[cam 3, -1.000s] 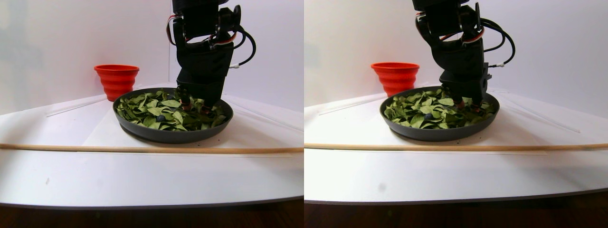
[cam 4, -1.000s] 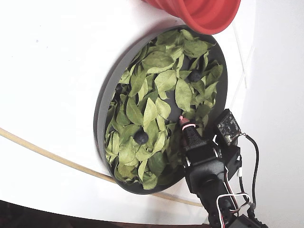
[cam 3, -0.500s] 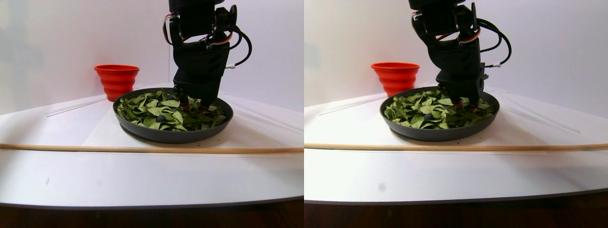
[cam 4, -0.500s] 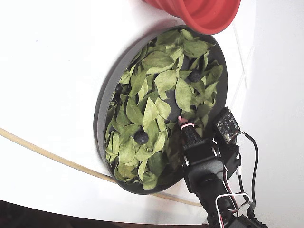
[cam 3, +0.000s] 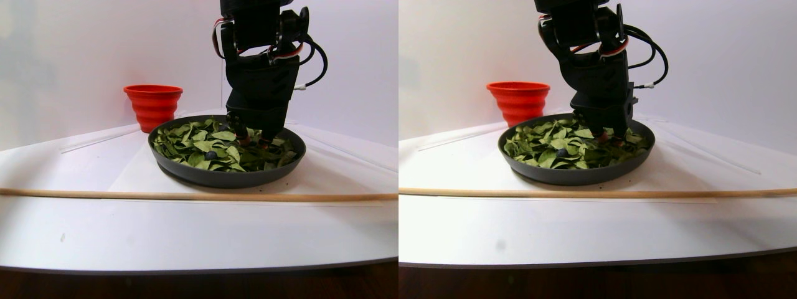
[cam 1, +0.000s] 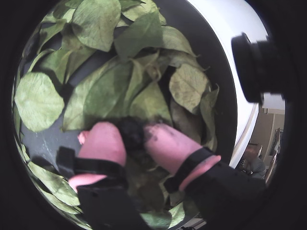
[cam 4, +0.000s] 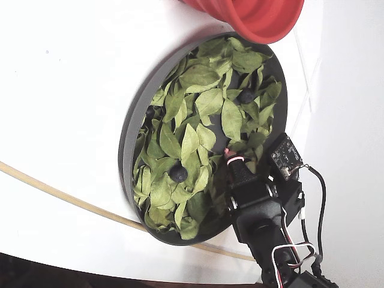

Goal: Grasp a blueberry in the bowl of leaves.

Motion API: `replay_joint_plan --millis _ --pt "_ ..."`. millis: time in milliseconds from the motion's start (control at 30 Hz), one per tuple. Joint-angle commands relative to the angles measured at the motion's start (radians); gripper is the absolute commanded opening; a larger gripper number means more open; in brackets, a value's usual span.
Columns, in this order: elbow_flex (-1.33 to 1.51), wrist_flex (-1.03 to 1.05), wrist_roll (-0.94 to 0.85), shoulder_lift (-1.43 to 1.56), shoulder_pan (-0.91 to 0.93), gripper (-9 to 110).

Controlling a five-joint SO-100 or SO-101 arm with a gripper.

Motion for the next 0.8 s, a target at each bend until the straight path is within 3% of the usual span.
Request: replay_joint_plan --millis 0,767 --pt "-0.002 0.008 -0.026 0.06 0.008 9" --pt "-0.023 0.063 -0.092 0.207 -0.014 9"
